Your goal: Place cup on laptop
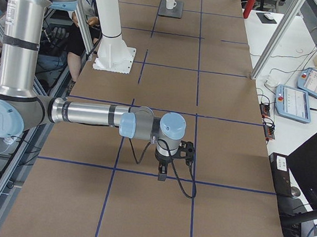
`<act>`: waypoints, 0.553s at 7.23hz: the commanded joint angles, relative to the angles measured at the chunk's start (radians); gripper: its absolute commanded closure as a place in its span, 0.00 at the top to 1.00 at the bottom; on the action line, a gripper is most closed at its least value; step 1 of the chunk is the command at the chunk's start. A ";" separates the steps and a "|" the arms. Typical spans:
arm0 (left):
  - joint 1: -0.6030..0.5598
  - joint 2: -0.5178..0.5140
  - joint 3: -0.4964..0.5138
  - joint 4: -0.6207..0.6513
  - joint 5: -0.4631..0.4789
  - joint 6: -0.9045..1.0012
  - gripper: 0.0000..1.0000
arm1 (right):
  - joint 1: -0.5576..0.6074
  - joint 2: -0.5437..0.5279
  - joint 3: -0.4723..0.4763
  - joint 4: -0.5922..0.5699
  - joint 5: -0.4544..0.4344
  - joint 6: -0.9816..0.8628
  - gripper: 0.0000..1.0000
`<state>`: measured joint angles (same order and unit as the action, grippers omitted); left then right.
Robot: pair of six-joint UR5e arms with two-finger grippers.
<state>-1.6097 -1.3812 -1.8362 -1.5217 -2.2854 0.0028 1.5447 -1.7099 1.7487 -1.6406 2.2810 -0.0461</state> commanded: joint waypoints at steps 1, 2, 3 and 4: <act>-0.003 0.005 0.002 0.003 0.018 0.000 1.00 | 0.000 0.000 0.000 0.001 0.000 0.000 1.00; -0.003 0.004 0.012 0.006 0.015 0.000 1.00 | 0.000 0.000 0.000 0.001 0.000 0.000 1.00; -0.001 -0.001 0.035 0.049 0.003 -0.001 1.00 | 0.000 0.000 0.000 0.001 0.000 0.000 1.00; -0.001 -0.016 0.026 0.155 -0.018 0.005 1.00 | 0.000 0.000 0.000 0.001 0.000 0.000 1.00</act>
<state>-1.6113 -1.3842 -1.8119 -1.4608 -2.2835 0.0034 1.5447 -1.7104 1.7487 -1.6398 2.2810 -0.0460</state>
